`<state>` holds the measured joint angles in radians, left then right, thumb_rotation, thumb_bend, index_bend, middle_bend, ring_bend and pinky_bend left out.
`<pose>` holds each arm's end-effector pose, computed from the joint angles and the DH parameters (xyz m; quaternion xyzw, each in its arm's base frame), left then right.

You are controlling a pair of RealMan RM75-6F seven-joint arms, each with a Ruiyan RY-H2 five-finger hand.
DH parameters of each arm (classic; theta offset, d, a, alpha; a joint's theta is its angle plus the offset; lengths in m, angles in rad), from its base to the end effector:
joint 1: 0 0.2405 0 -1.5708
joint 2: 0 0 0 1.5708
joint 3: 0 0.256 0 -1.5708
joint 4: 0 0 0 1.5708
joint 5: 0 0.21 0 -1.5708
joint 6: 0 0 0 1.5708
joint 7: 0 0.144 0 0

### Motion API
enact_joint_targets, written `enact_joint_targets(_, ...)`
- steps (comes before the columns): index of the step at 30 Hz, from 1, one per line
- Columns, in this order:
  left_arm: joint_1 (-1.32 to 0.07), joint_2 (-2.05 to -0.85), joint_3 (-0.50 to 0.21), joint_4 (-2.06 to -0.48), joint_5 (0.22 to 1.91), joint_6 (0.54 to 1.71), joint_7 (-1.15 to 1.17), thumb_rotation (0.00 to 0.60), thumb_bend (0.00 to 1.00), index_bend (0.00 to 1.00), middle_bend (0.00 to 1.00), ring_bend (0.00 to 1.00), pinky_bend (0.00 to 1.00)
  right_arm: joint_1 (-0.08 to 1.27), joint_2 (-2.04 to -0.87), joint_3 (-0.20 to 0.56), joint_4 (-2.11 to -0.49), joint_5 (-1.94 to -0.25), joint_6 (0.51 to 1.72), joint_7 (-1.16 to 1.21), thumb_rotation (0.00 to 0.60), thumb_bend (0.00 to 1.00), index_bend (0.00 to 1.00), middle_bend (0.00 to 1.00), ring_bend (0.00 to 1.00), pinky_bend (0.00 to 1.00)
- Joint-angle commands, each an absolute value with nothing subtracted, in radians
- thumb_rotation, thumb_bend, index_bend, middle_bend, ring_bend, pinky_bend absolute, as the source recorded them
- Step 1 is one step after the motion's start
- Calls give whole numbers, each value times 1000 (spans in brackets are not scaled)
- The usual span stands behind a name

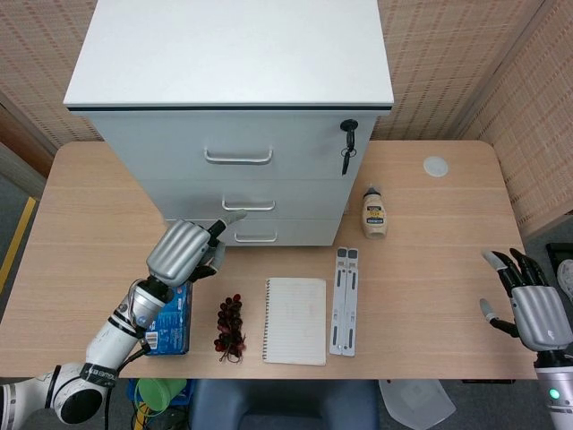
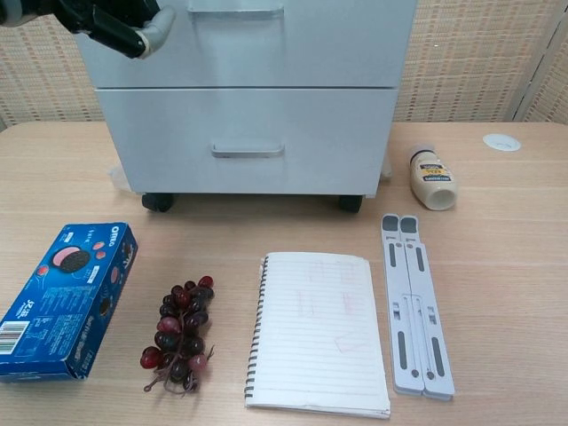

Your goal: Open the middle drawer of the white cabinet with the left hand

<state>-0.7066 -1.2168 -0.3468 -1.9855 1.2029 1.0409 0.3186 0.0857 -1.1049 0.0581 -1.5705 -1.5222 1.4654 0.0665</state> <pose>-0.0569 0.3156 0.0967 -0.7108 -0.3341 -0.5099 0.3509 -0.3177 -0.1837 0.1653 0.5988 -0.3894 0.3939 0.5784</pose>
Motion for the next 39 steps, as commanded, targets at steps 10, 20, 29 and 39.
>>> enact_joint_targets(10, -795, -1245, -366, -1933, 1080, 1009, 336, 600, 682, 184, 903, 948, 1000, 76, -1108, 55, -1558, -1514, 1473, 81, 600, 333, 105, 139, 15, 82)
enact_joint_targets(20, -829, -1249, -358, -1910, 1031, 1018, 348, 600, 682, 187, 903, 948, 1000, 76, -1112, 56, -1544, -1508, 1467, 93, 600, 334, 105, 139, 14, 82)
enact_joint_targets(29, -843, -1252, -333, -1909, 1022, 1027, 353, 600, 683, 206, 903, 948, 1000, 76, -1113, 56, -1537, -1503, 1463, 99, 600, 334, 104, 139, 15, 82)
enact_joint_targets(39, -831, -1239, -300, -1944, 1058, 1061, 352, 600, 683, 208, 903, 948, 1000, 81, -1115, 59, -1532, -1500, 1455, 101, 600, 334, 104, 138, 15, 82)
